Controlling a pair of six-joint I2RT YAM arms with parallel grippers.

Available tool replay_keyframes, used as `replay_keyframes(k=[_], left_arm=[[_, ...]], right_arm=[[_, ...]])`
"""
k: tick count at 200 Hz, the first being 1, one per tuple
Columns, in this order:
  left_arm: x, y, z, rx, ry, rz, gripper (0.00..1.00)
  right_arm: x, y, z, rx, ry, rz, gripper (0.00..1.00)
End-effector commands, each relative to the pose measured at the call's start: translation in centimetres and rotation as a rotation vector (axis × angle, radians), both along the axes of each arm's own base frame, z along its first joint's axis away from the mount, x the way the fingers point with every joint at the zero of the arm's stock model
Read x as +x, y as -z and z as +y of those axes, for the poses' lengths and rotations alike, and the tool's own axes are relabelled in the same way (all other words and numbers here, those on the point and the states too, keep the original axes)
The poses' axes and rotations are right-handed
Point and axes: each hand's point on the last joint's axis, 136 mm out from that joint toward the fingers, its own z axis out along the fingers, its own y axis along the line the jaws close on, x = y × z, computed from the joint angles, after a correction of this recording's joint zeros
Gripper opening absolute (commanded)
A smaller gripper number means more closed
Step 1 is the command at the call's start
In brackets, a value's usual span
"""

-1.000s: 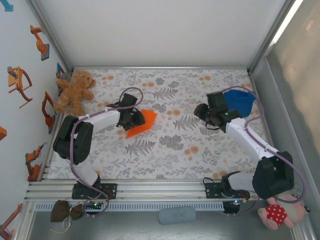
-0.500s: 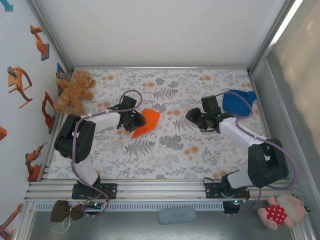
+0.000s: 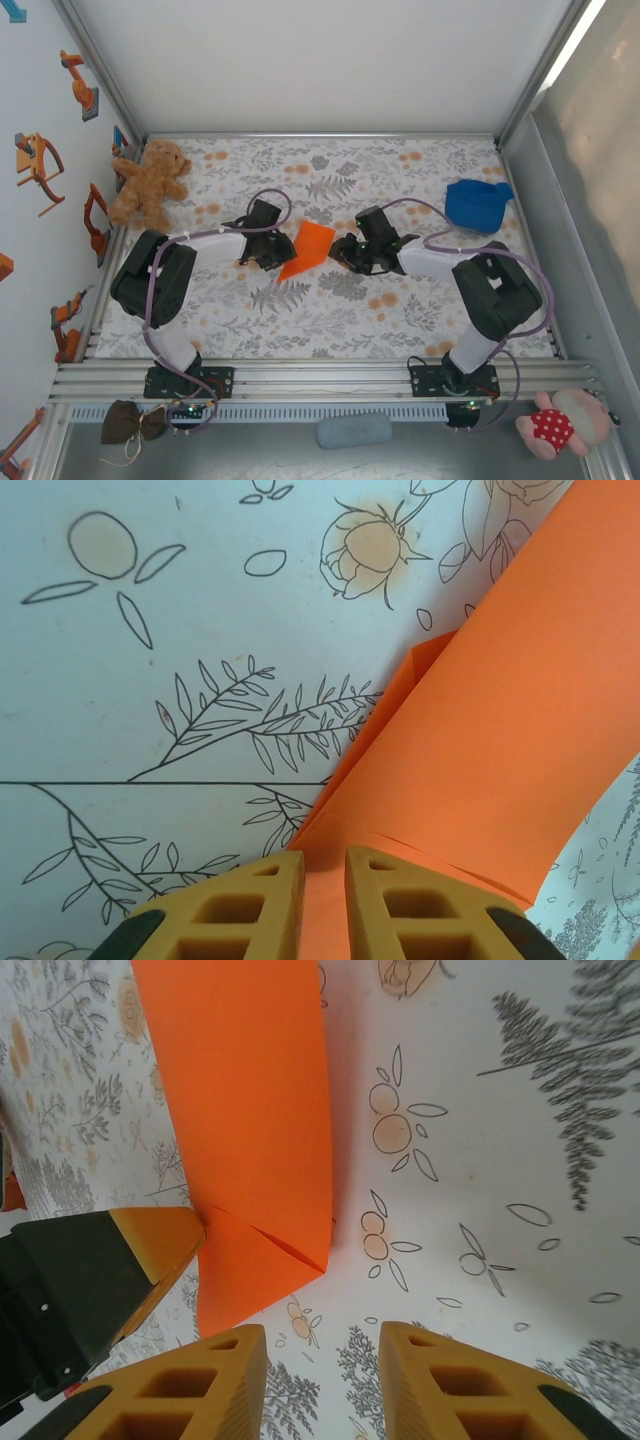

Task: Fold a paper plane with a square sheet of paper (pick it up from the middle)
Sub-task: Fold the wing for the fifth time at the center of the table.

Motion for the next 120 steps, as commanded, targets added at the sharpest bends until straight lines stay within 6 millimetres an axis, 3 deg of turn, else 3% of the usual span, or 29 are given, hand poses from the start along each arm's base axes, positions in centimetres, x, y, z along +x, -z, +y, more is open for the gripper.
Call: replay_keyframes(k=[1,57,120], left_arm=[[-2.1,1.6,0.9,0.034,-0.012,0.083,0.18],[-2.2,1.5,1.1,0.044,-0.016,0.084,0.16],[-2.3,1.7,1.0,0.045,-0.012,0.091,0.16]], right_arm=[[0.9,-1.3,2.2,0.073,0.003,-0.018,0.34],[1.1,0.8,2.8,0.075,0.035,0.028,0.31],[1.5,1.3,3.9,0.110,0.014,0.038,0.23]])
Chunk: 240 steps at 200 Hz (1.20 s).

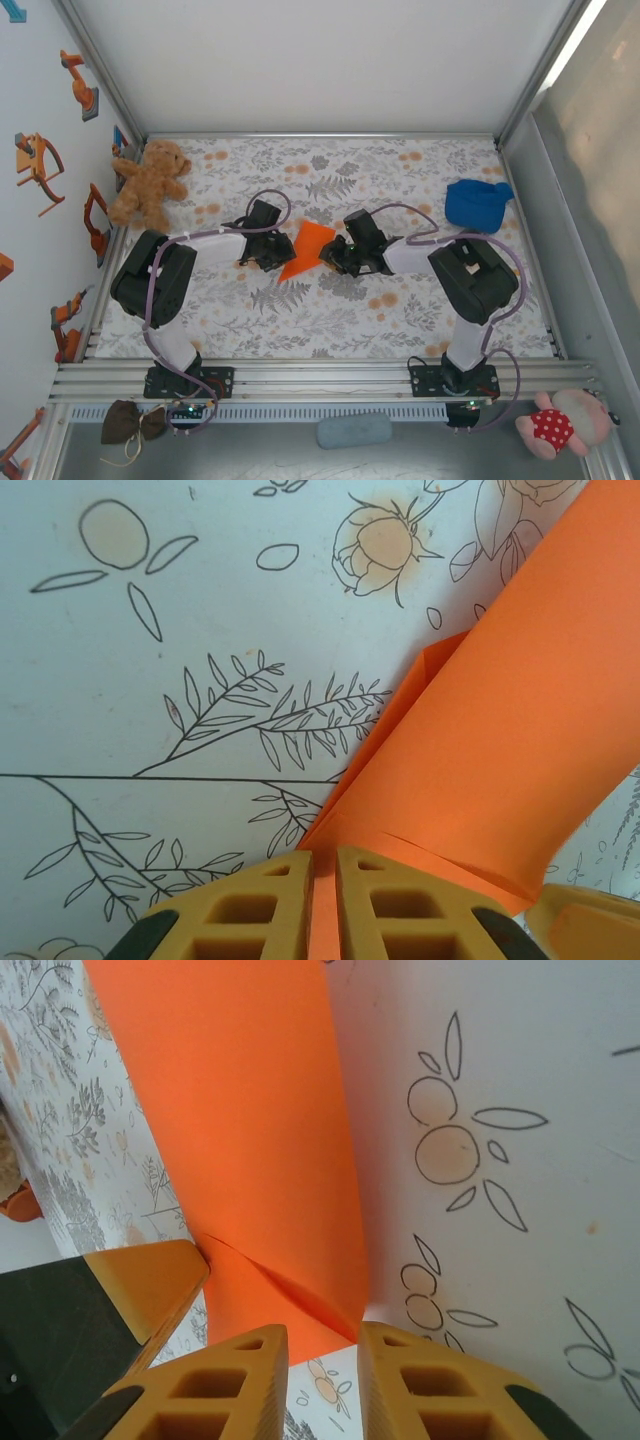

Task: Fold a paper plane with a square sheet of paper (pick it up from the middle)
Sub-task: Fold the wing for the fifth time at the center of the table.

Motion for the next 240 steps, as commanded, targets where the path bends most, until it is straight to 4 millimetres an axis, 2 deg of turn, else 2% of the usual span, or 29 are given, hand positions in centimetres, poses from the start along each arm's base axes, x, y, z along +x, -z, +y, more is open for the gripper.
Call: replay_keyframes(k=[1,38,98,143,240], left_arm=[[-2.2,1.6,1.0,0.049,0.000,0.084,0.16],[-2.1,1.5,1.0,0.050,-0.001,0.080,0.16],[-2.0,1.3,1.3,0.066,-0.006,0.075,0.16],[-2.0,1.2,1.0,0.046,-0.008,0.086,0.16],[-2.0,0.8,0.8,0.018,-0.012,0.099,0.16]], right_arm=[[0.7,-0.9,1.3,0.045,-0.008,-0.018,0.23],[0.6,-0.8,1.1,0.049,0.007,-0.012,0.23],[0.0,-1.0,-1.6,-0.040,0.079,-0.034,0.23],[0.0,-0.5,0.1,0.023,0.028,-0.008,0.24],[0.1,-0.2,1.0,0.065,0.009,-0.003,0.24]])
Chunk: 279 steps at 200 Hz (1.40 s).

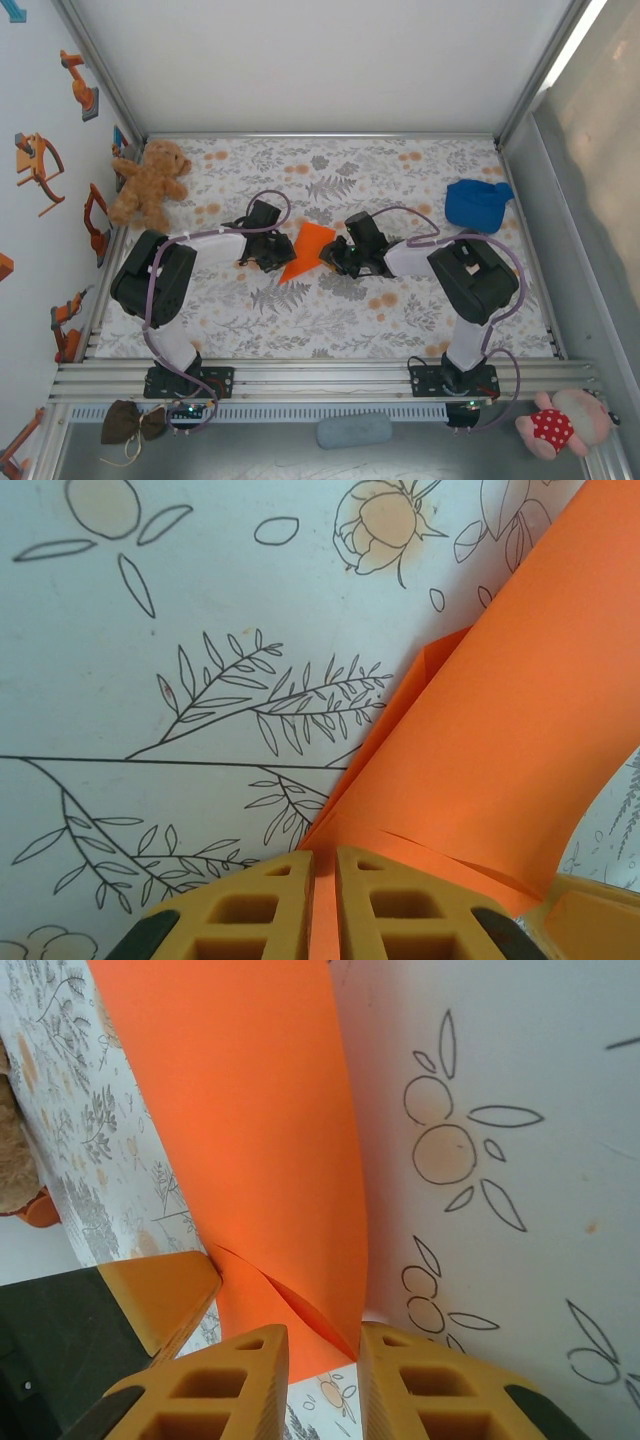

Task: Fold a paper plane with a square sheet of paper (pick it up from the middle)
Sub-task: Fold the wing for the fifth time at the center of the table.

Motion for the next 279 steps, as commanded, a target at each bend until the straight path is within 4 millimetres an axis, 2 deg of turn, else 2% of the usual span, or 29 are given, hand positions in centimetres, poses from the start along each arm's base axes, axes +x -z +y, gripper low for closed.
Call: replay_keyframes(k=[1,54,81,109,137,161,224,279], left_arm=[[-1.7,0.8,0.9,0.031,-0.012,0.077,0.16],[-1.5,0.4,0.8,0.021,-0.010,0.070,0.16],[-1.3,-0.3,0.7,0.015,-0.005,0.054,0.17],[-1.1,-2.1,0.5,-0.004,0.006,0.000,0.20],[-1.2,-4.3,0.5,-0.001,0.038,-0.095,0.28],[-1.6,-5.7,0.3,0.013,0.096,-0.192,0.33],[-2.8,-6.2,-0.2,0.068,0.272,-0.441,0.50],[-2.5,-7.7,-1.6,0.166,0.455,-0.673,0.57]], right_arm=[[0.2,-0.3,1.1,0.038,-0.014,-0.002,0.24],[0.5,-0.6,1.6,0.080,-0.006,-0.005,0.23],[0.7,-0.7,1.8,0.086,-0.007,-0.014,0.16],[1.0,-1.1,1.7,0.085,0.006,-0.030,0.07],[1.2,-1.9,1.4,0.081,0.021,-0.051,0.01],[1.3,-2.7,1.3,0.088,0.034,-0.065,0.00],[1.0,-4.8,1.1,0.117,0.063,-0.031,0.00],[1.1,-5.6,1.0,0.085,0.070,0.008,0.00]])
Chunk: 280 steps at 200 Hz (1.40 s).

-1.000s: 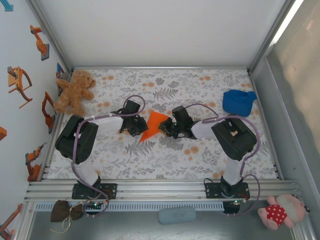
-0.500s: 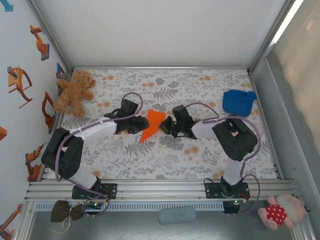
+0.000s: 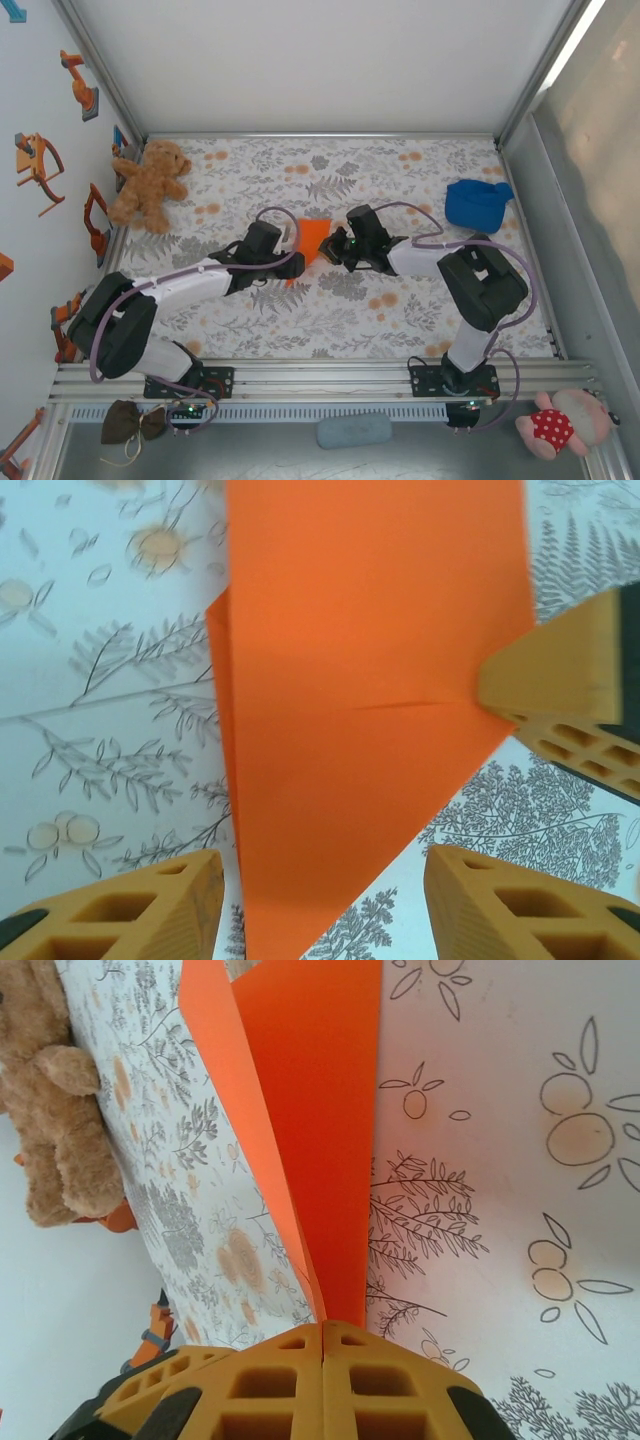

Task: Fold a paper plane with a square sheet of paper (pick it up from the middle)
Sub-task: Fold the wing for the fifth time at the center of the table.

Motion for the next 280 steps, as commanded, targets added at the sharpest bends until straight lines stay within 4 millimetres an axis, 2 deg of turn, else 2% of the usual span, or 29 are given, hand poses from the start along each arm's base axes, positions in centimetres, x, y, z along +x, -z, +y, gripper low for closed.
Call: replay_keyframes(k=[1,46,96,146,166,206,252,280], left_arm=[[1.0,-2.1,-0.9,0.044,0.100,-0.194,0.57],[1.1,-2.6,-1.6,0.129,0.188,-0.350,0.57],[1.3,-2.1,-1.9,0.202,0.226,-0.457,0.56],[1.4,-0.2,-3.4,0.253,0.300,-0.463,0.52],[1.5,0.5,-4.1,0.268,0.320,-0.456,0.49],[1.8,1.0,-4.1,0.282,0.310,-0.462,0.39],[1.4,1.8,-4.1,0.282,0.322,-0.440,0.33],[1.0,2.4,-4.3,0.277,0.343,-0.423,0.25]], right_arm=[[0.3,-2.0,0.2,0.002,0.014,0.005,0.00],[0.7,-2.5,0.4,-0.006,0.031,0.034,0.00],[0.8,-2.4,0.8,0.004,0.043,0.075,0.00],[0.7,-2.3,0.7,-0.009,0.045,0.094,0.00],[0.6,-2.1,0.7,-0.016,0.042,0.105,0.00],[0.3,-1.6,0.5,-0.031,0.040,0.124,0.00],[0.2,-1.3,0.4,-0.043,0.038,0.135,0.00],[0.2,-1.2,0.3,-0.050,0.038,0.139,0.02]])
